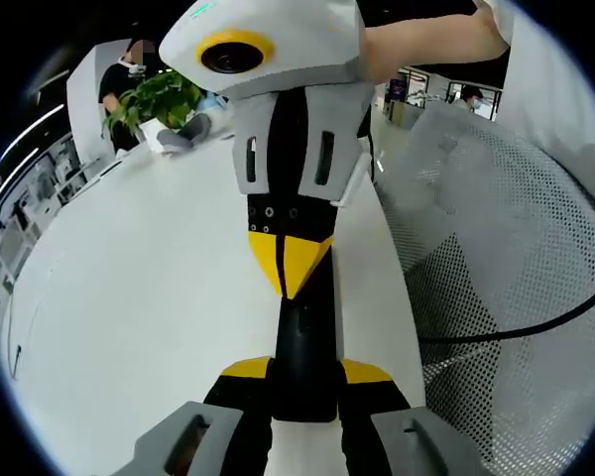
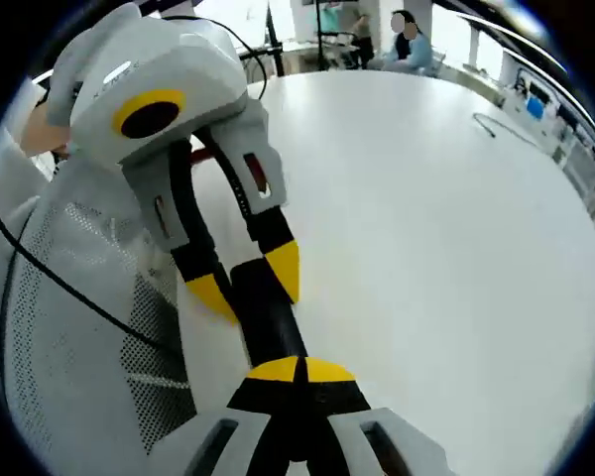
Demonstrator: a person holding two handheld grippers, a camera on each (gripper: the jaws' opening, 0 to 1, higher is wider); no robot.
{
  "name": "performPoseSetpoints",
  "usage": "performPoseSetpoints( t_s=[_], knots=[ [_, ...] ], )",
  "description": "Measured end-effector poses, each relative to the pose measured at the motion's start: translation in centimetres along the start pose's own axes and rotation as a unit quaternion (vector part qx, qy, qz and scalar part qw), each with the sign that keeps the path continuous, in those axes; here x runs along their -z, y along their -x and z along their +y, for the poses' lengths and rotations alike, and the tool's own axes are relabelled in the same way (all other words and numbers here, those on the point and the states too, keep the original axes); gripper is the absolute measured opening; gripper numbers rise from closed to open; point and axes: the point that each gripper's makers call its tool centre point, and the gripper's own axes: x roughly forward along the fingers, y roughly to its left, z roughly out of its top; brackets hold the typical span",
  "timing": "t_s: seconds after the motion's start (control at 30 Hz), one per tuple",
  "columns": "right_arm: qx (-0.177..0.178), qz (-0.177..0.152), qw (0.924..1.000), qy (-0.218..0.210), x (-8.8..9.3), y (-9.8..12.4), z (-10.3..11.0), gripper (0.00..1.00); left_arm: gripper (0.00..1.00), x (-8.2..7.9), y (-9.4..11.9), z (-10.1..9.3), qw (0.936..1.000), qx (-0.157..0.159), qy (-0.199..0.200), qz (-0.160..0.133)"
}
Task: Press the specified remote control buttons in sequence, fully releasing each button before pressing the next.
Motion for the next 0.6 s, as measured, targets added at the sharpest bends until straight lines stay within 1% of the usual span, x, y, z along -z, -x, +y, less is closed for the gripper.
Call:
performPoseSetpoints(
  t_s=[0.03,0.17,0.27,0.37,0.43,0.5,0.53,0.6],
  knots=[
    [0.004,0.001,1.0000,-0.008,-0.1,-0.2,-0.2,0.00,0.24,0.0,0.0,0.0,1.0000,0.000,-0.001,0.000],
    [0.009,0.017,0.9998,-0.007,-0.1,-0.3,0.0,0.00,0.24,0.0,0.0,0.0,1.0000,0.000,0.000,0.000],
    [0.013,0.020,0.9997,-0.005,-0.1,-0.2,0.0,0.00,0.24,0.0,0.0,0.0,1.0000,0.000,0.000,0.000],
    [0.015,0.007,0.9999,0.002,0.0,0.0,0.1,0.00,0.24,0.0,0.0,0.0,1.0000,-0.001,0.002,-0.002],
    [0.021,-0.006,0.9995,0.024,0.0,0.1,0.3,0.00,0.24,0.0,0.0,-0.1,1.0000,-0.002,0.004,-0.004],
    [0.020,-0.012,0.9995,0.023,0.0,0.3,0.8,0.00,0.24,0.0,0.0,-0.2,1.0000,-0.003,0.004,-0.005],
    [0.019,-0.025,0.9991,0.027,-0.3,0.4,1.2,0.00,0.24,0.0,0.0,-0.1,1.0000,-0.004,0.006,-0.005],
    [0.020,-0.033,0.9985,0.038,-0.6,0.5,1.7,0.00,0.24,0.0,0.0,-0.1,0.9999,-0.004,0.007,-0.007]
  ],
)
